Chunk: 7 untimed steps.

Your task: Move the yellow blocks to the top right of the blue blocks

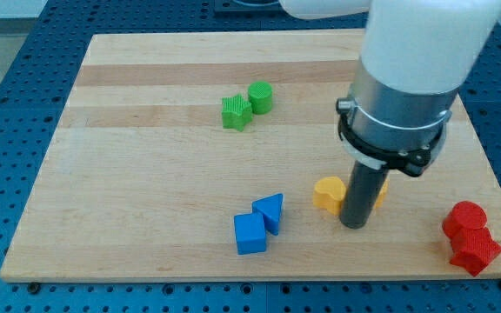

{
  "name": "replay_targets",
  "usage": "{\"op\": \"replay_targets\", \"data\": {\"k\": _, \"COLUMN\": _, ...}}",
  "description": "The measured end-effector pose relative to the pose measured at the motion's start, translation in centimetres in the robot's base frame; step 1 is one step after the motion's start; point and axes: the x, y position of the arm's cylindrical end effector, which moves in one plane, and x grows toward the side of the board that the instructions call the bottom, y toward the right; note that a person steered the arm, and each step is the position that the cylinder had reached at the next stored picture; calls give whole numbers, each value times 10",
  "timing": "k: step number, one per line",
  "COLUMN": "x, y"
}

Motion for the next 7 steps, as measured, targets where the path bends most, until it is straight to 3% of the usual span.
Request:
{"op": "replay_targets", "data": {"k": 3, "x": 3, "y": 38}}
{"op": "replay_targets", "data": {"k": 4, "x": -18, "y": 47}}
{"op": "replay_targets", "data": {"k": 5, "x": -69, "y": 47}}
{"op": "replay_targets", "data": {"k": 7, "x": -86, "y": 47}}
